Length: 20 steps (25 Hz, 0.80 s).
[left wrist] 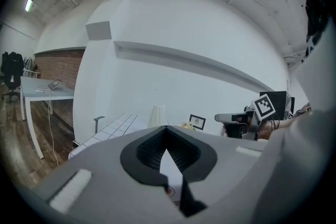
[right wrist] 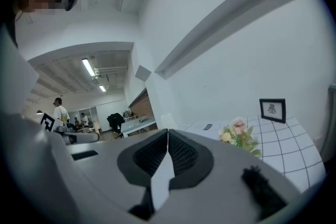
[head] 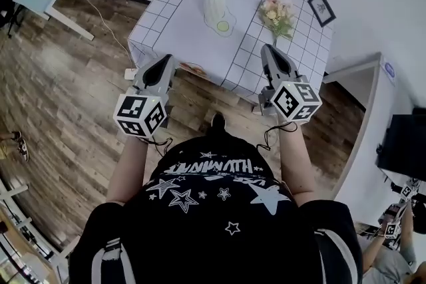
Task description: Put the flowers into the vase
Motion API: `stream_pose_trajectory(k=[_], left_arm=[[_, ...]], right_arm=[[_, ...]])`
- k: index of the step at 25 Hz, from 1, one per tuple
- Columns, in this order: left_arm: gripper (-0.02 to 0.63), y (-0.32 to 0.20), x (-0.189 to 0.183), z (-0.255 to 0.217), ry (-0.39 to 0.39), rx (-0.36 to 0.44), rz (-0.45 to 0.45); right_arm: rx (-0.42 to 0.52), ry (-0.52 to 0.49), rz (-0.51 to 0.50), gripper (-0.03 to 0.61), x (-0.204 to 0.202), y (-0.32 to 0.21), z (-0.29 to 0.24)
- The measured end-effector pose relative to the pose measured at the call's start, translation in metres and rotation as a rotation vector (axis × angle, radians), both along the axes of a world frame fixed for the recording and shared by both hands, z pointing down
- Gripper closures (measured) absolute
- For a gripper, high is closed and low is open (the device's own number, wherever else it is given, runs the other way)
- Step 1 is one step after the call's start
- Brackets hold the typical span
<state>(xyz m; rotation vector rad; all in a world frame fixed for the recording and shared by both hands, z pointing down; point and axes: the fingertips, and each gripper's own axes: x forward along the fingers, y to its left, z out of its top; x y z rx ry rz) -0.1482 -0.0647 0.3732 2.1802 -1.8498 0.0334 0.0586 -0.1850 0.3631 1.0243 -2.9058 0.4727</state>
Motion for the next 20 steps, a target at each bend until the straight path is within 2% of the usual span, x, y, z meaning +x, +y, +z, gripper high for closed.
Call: stream_pose_trajectory(k=[8, 15, 20], left_arm=[[0.604, -0.042, 0.011, 0.002, -0.02, -0.027, 0.003], [0.604, -0.069, 0.027, 0.003, -0.02, -0.037, -0.017], [0.604, -0.076, 0.035, 0.0, -0.054, -0.031, -0.021]], right_arm=[[-0.017, -0.014, 0.053, 0.566, 0.026, -0.058, 0.004], [-0.03, -0.002, -0.028, 0.566, 0.016, -0.08, 0.014], [-0.036, -0.006, -0.081, 0.566, 0.002, -0.088, 0.02]])
